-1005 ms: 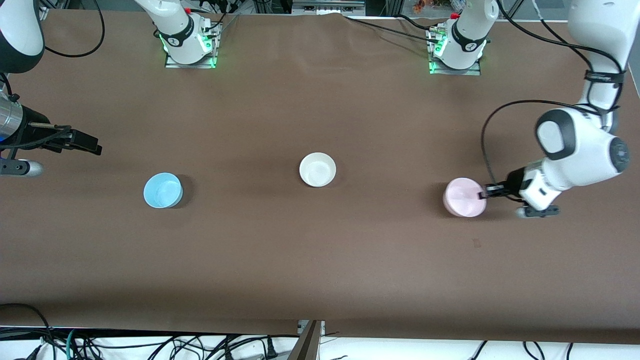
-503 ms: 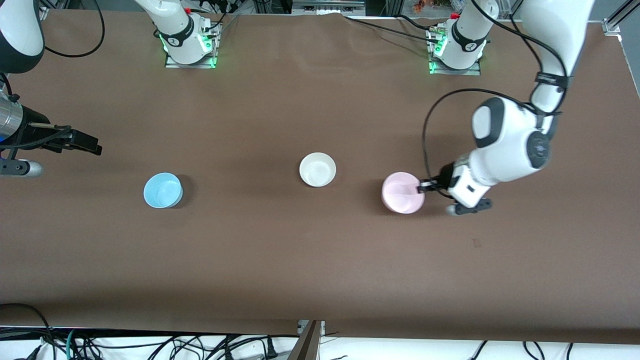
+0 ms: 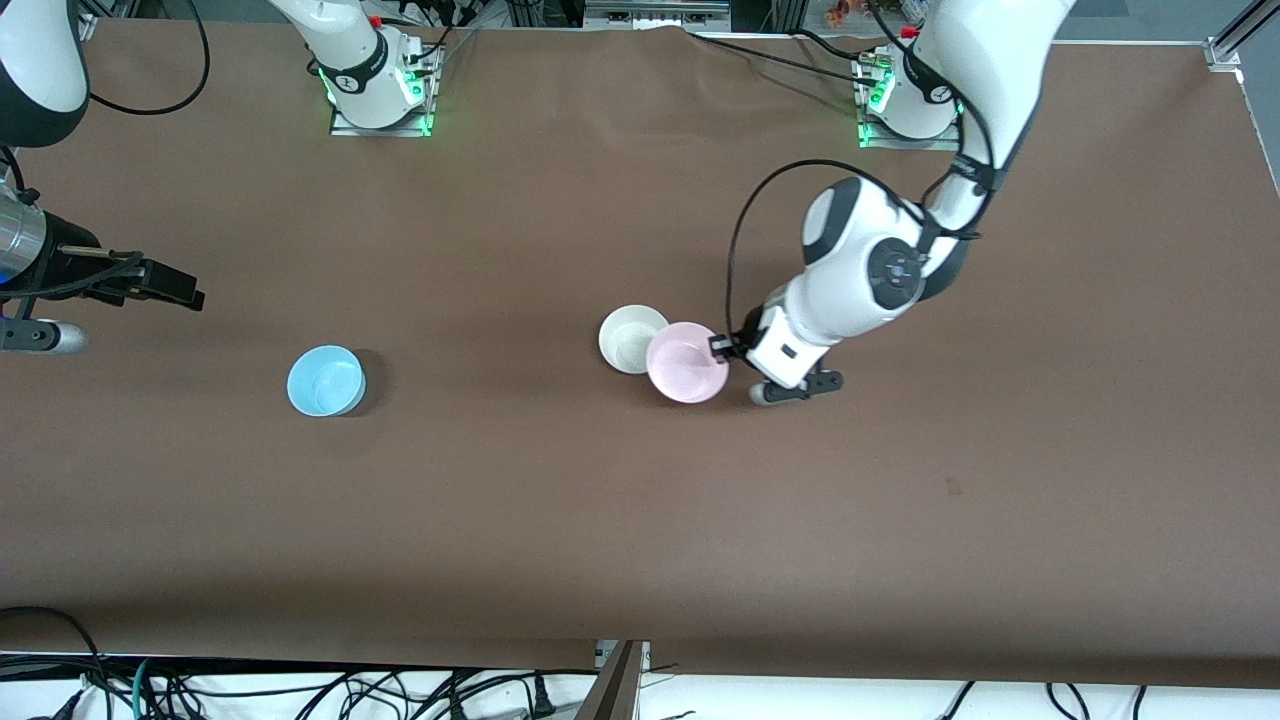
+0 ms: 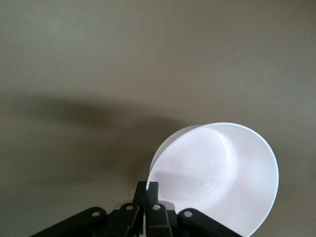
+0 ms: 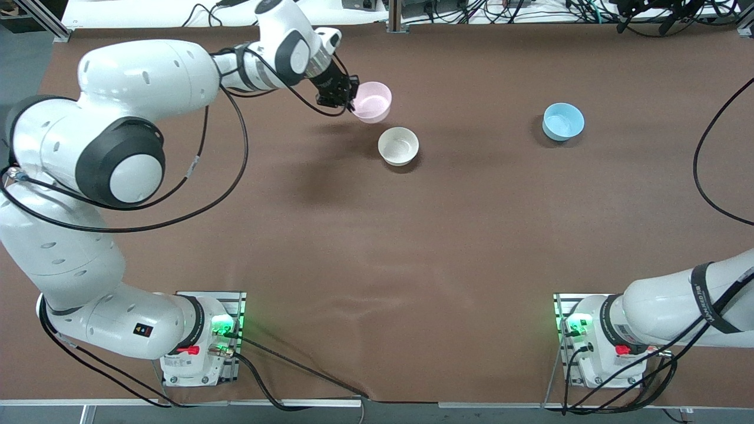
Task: Stack pink and blue bowls on white bowl
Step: 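Carry the pink bowl with the left gripper onto the white bowl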
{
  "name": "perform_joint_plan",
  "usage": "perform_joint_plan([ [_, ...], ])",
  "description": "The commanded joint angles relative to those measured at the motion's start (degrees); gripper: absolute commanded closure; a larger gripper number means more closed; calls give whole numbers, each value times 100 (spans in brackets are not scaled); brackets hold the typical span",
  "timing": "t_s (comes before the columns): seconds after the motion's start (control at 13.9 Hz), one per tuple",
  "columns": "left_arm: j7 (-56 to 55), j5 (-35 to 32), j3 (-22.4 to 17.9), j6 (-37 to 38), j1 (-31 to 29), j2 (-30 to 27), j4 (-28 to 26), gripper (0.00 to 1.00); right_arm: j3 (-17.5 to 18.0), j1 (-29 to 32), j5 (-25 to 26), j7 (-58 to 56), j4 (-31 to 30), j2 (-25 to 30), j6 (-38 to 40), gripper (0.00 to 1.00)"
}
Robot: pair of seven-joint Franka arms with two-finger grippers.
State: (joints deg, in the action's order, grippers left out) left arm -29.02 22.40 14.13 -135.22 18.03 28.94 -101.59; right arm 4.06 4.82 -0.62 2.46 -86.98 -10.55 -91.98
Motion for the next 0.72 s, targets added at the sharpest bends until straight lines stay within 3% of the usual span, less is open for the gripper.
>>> perform_joint_plan([
  [0.0, -60, 54, -69, -14, 262, 103, 139, 100, 24, 19, -88, 44, 164, -79, 22, 1],
  [0.36, -69, 45, -25, -5, 667, 85, -10, 100, 24, 19, -96, 44, 164, -140, -48, 1],
  [0.65, -60, -85, 177, -5, 685, 76, -150, 100, 16, 10, -430, 53, 155, -640, -644, 1],
])
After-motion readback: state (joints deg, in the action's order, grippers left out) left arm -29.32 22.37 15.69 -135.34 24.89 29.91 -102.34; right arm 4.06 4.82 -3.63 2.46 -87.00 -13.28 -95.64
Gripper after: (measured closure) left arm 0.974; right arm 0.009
